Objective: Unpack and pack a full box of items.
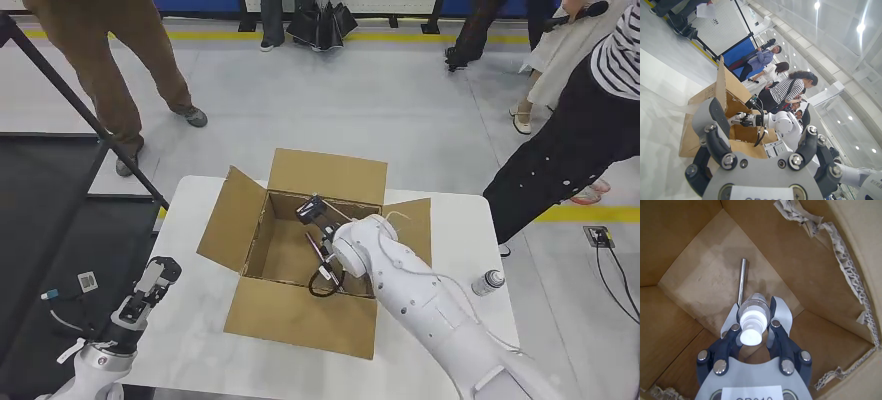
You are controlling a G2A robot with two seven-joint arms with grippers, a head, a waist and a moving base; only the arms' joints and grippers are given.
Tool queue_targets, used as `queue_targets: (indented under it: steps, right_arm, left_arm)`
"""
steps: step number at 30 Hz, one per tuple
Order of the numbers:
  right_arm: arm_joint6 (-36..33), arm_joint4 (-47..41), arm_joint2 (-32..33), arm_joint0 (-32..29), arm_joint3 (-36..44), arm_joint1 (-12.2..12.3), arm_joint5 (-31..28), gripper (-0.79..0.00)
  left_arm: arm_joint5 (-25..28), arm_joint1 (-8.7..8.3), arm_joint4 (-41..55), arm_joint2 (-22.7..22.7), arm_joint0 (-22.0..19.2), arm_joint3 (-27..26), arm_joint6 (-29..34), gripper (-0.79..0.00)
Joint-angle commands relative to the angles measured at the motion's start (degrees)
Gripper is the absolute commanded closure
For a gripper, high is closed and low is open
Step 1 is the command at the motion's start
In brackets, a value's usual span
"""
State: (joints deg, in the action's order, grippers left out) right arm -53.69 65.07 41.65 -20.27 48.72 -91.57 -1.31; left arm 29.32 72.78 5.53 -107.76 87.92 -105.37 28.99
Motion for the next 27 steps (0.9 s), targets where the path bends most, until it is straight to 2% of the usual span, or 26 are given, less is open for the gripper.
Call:
queue_targets:
  steps: [1,3,5,11,13,17,18,22,25,27]
  right_arm:
    - [0.6,-0.3,-0.3,0.5,-1.8,-0.5,-0.1,-0.246]
    - [1.2,-0.6,-0.7,1.1,-3.4,-1.0,-0.2,-0.277]
    - [1.6,-1.0,-0.9,1.6,-4.7,-1.5,-0.2,-0.345]
    - [2.1,-1.1,-1.2,2.6,-6.8,-2.6,-0.6,-0.391]
    - [2.2,-1.1,-1.1,2.8,-7.1,-2.7,-0.7,-0.468]
    - [2.4,-0.5,-0.5,2.7,-6.6,-2.7,-0.7,-0.468]
    - [2.5,-0.3,-0.2,2.5,-6.0,-2.6,-0.7,-0.474]
    - [1.0,2.1,1.2,0.7,-0.2,-1.5,0.1,-0.588]
    - [-1.8,4.8,3.3,-2.2,7.7,0.0,0.2,-0.720]
    - [-4.1,7.3,5.2,-5.2,14.5,1.3,-0.1,-0.782]
  left_arm:
    - [0.0,0.00,0.0,0.0,0.0,0.0,0.0,-0.785]
    - [0.0,0.00,0.0,0.0,0.0,0.0,0.0,-0.785]
    - [0.0,0.00,0.0,0.0,0.0,0.0,0.0,-0.785]
    - [0.0,0.00,0.0,0.0,0.0,0.0,0.0,-0.785]
    - [0.0,0.00,0.0,0.0,0.0,0.0,0.0,-0.785]
    - [0.0,0.00,0.0,0.0,0.0,0.0,0.0,-0.785]
    - [0.0,0.00,0.0,0.0,0.0,0.0,0.0,-0.785]
    - [0.0,0.00,0.0,0.0,0.0,0.0,0.0,-0.785]
    - [0.0,0.00,0.0,0.0,0.0,0.0,0.0,-0.785]
    - [0.0,0.00,0.0,0.0,0.0,0.0,0.0,-0.785]
